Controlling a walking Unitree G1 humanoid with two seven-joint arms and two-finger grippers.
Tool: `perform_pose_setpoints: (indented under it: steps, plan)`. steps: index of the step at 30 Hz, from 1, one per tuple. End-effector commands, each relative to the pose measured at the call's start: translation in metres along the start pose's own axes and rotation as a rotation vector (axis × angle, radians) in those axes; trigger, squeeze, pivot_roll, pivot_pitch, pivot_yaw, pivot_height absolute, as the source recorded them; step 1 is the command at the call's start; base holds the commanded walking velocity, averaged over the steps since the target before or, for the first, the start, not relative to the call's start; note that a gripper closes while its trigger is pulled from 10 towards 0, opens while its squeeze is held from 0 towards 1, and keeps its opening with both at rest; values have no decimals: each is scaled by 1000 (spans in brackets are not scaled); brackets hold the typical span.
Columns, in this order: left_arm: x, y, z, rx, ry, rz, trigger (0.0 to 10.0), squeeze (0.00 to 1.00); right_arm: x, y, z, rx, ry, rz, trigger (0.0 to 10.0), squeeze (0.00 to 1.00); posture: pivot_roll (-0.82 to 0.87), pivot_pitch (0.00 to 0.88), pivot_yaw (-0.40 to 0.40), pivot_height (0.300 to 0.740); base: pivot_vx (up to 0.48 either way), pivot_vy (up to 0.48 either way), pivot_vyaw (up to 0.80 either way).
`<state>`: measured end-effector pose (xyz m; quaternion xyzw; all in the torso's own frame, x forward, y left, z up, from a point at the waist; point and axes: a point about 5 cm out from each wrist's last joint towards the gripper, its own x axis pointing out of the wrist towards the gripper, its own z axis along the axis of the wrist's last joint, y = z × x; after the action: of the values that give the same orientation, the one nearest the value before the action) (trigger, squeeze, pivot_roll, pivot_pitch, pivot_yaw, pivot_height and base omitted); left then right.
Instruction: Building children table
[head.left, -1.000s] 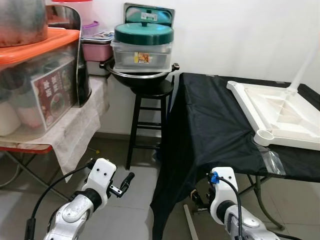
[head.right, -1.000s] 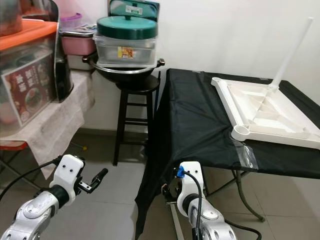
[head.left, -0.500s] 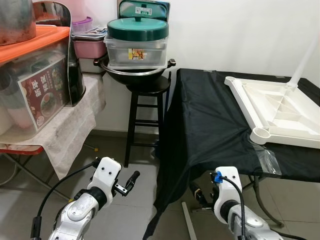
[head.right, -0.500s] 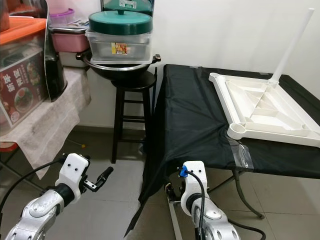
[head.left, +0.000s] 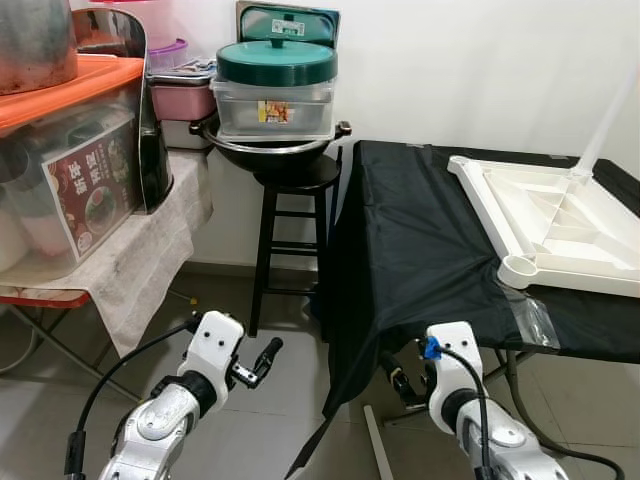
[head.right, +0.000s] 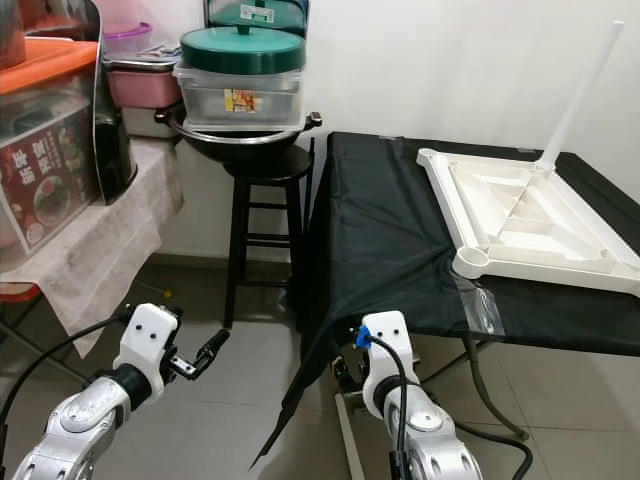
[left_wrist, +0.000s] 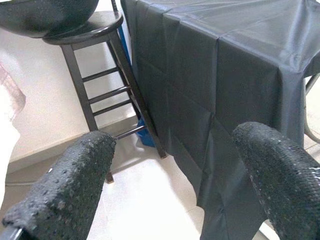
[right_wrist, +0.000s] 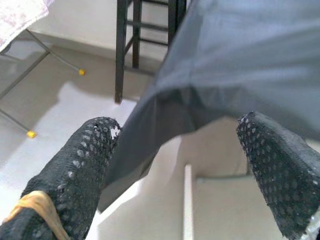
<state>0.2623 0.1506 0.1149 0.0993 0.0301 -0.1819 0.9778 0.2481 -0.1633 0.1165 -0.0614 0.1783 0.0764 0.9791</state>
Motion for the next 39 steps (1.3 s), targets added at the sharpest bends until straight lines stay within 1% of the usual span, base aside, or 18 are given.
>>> perform_pose_setpoints:
  steps: [1, 6, 8, 14, 24, 30, 35, 39]
  plan:
    - [2, 2, 2, -11, -15, 4, 10000, 0, 2, 0, 5, -45, -33, -11, 10000, 0, 37, 0, -68, 740, 0, 0, 0]
    - [2, 2, 2, -15, -21, 5, 10000, 0, 2, -2, 3, -49, -26, -20, 10000, 0, 40, 0, -71, 740, 0, 0, 0]
    - [2, 1, 5, -30, -44, 7, 10000, 0, 1, -2, 2, -59, -26, -25, 10000, 0, 40, 0, -71, 740, 0, 0, 0]
    - [4, 2, 9, -33, -66, 14, 10000, 0, 3, -3, 4, -83, -42, -31, 10000, 0, 36, 0, -70, 740, 0, 0, 0]
    - [3, -3, 8, -41, -73, 6, 10000, 0, 3, -4, 3, -106, -56, -36, 10000, 0, 37, 0, -76, 740, 0, 0, 0]
    - [4, -2, 10, -49, -88, 0, 10000, 0, 5, -7, 7, -111, -75, -60, 10000, 0, 38, 0, -76, 740, 0, 0, 0]
    - [0, -6, 10, -68, -96, -37, 10000, 0, 6, -6, 9, -113, -86, -73, 10000, 0, 41, 0, -80, 740, 0, 0, 0]
    - [-2, -8, 10, -82, -105, -46, 10000, 0, 6, -6, 9, -113, -87, -73, 10000, 0, 41, 0, -79, 740, 0, 0, 0]
